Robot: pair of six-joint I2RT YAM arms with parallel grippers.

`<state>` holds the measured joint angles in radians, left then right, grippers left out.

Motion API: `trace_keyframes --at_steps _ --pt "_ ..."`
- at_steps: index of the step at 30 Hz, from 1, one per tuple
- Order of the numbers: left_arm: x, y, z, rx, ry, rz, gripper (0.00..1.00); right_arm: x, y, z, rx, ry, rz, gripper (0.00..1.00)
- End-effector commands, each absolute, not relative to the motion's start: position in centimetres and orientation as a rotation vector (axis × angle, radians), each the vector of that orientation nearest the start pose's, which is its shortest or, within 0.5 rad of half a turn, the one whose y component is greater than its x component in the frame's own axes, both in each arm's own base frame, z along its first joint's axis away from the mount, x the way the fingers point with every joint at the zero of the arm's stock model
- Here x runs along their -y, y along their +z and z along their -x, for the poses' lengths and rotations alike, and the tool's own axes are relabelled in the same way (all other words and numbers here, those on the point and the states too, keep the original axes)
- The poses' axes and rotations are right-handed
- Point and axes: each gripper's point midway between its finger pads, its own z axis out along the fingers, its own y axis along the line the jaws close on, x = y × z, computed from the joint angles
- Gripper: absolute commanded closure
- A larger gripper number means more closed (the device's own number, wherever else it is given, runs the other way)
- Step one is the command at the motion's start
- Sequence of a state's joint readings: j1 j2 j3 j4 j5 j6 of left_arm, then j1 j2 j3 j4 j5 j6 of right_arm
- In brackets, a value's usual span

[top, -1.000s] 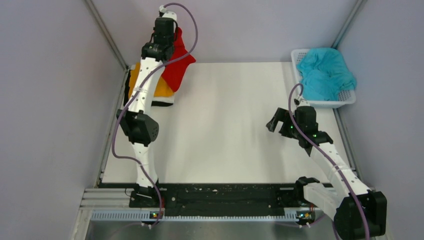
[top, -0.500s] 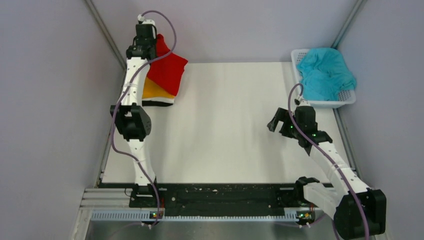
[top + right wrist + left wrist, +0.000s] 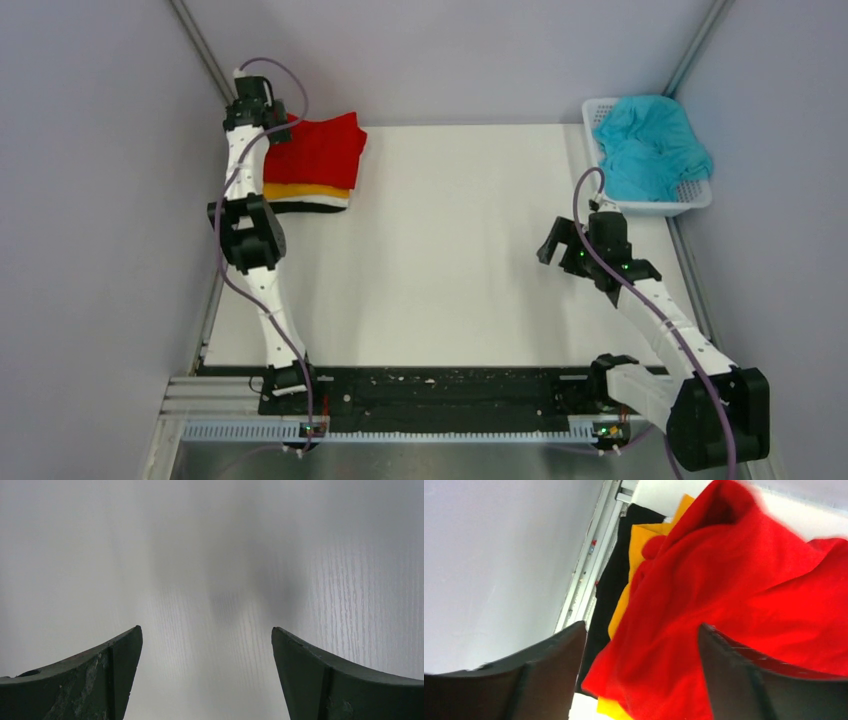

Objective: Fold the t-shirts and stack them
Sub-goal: Put the neatly folded tshirt into the corner of the board with the left arm

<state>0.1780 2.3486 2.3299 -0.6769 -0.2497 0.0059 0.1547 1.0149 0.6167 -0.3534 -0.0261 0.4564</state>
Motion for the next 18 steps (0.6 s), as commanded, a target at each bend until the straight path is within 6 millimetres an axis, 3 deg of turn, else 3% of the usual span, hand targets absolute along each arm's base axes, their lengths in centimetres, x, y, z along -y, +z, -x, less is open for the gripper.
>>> trace_keyframes --at_steps 1,7,11,12,13,18 --pt "-17.0 20.5 -60.5 -2.097 0.315 0.445 0.02 -6.4 11.8 -29.0 -2.274 0.323 -0.354 0.01" --pt "-14.6 27.4 -59.1 -1.97 0.133 0.545 0.01 -5.9 12.6 -28.6 -2.243 0.308 -0.374 0.01" --pt "-9.2 30.5 -56.5 -1.956 -0.189 0.531 0.01 -5.5 13.5 -27.7 -2.209 0.307 -0.393 0.01" --pt "-7.7 30.9 -55.4 -1.956 -0.269 0.524 0.01 -5.4 13.8 -27.4 -2.197 0.305 -0.399 0.01" --pt "-6.1 32.5 -53.8 -1.931 -0.346 0.519 0.01 -5.2 14.0 -27.2 -2.184 0.301 -0.408 0.01" --pt "0.8 29.7 -45.3 -1.953 -0.445 0.492 0.01 -4.1 14.1 -25.5 -2.154 0.262 -0.456 0.01"
